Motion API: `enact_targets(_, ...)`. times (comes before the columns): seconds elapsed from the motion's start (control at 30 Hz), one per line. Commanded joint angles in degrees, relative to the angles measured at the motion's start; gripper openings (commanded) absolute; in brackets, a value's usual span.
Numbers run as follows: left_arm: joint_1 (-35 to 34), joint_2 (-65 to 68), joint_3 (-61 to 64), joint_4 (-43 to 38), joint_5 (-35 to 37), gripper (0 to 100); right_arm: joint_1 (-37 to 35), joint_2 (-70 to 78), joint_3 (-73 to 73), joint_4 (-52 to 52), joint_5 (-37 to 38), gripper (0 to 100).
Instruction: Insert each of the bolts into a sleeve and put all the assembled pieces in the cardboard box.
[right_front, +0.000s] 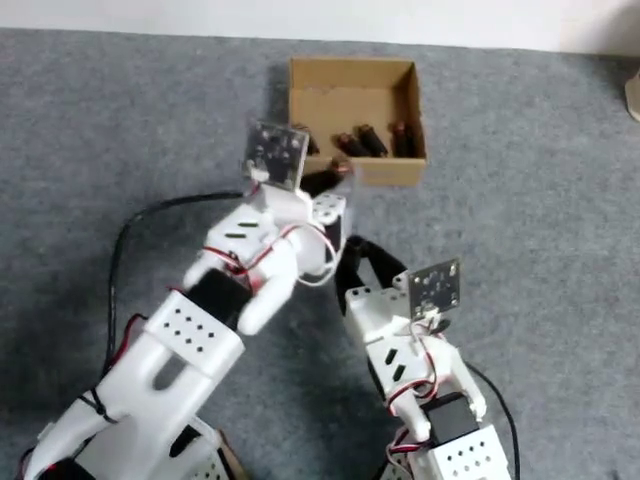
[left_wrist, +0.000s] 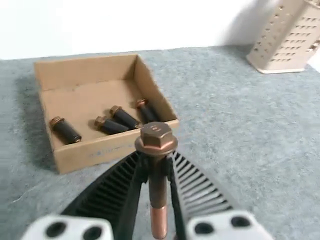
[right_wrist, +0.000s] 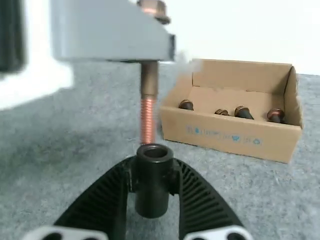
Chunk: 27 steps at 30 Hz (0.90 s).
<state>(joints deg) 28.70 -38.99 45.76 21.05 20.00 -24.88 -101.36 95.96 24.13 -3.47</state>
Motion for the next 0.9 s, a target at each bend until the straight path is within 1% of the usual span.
enact_targets(0.0, 1.3, -2.5, -0.4, -2.5, 0.7, 1, -1.6, -1.0, 6.0, -1.6, 0.7, 0.4)
enact_targets(0.13, 1.3, -3.1, -0.7, -2.5, 0.8, 1, -1.6, -0.7, 6.0, -1.5, 0.7, 0.4)
enact_targets(0.3, 1.3, -10.9, -0.3, -2.5, 0.9, 1, -1.6, -0.7, 6.0, -1.5, 0.7, 0.4)
enact_targets(0.47, 1.4, -17.3, 1.0, 1.1, 0.9, 1, -1.6, -0.7, 6.0, -1.4, 0.7, 0.4)
enact_targets(0.7, 5.4, -17.1, 5.0, 0.9, 0.8, 1, -1.5, -0.7, 6.0, -1.4, 0.7, 0.4)
enact_targets(0.87, 5.2, -14.5, 6.1, 0.8, 0.7, 1, -1.4, -0.7, 6.0, -1.4, 0.7, 0.4)
